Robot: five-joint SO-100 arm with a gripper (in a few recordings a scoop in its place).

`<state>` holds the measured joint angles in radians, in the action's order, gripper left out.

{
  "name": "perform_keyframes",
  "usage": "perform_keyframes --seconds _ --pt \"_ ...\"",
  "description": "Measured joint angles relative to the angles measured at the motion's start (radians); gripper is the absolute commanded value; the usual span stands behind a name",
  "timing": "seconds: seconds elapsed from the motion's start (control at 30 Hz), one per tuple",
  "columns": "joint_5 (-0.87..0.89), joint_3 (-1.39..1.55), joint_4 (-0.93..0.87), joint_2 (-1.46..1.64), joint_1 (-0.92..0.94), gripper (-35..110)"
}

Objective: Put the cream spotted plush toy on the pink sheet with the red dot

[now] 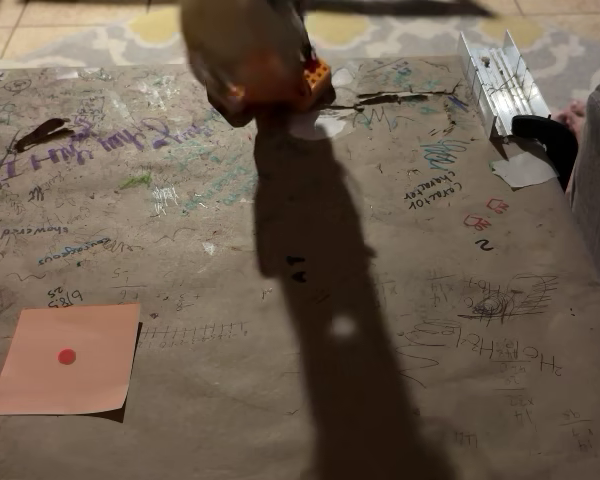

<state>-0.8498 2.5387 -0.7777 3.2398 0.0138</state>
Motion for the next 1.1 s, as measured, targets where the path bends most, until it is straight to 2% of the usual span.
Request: perform_keyframes --seconds 0.13,0.33,0.83,1.1 --pt "-0.031 -0.002 0.126 0.089 0.057 0" --pt "-0.035 -0.091 0.213 0.12 0.146 0" --pt "0.008 -0.167 0.262 0.118 0.21 0" --pt "0.072 -0.181 0.282 -0.031 0.261 0"
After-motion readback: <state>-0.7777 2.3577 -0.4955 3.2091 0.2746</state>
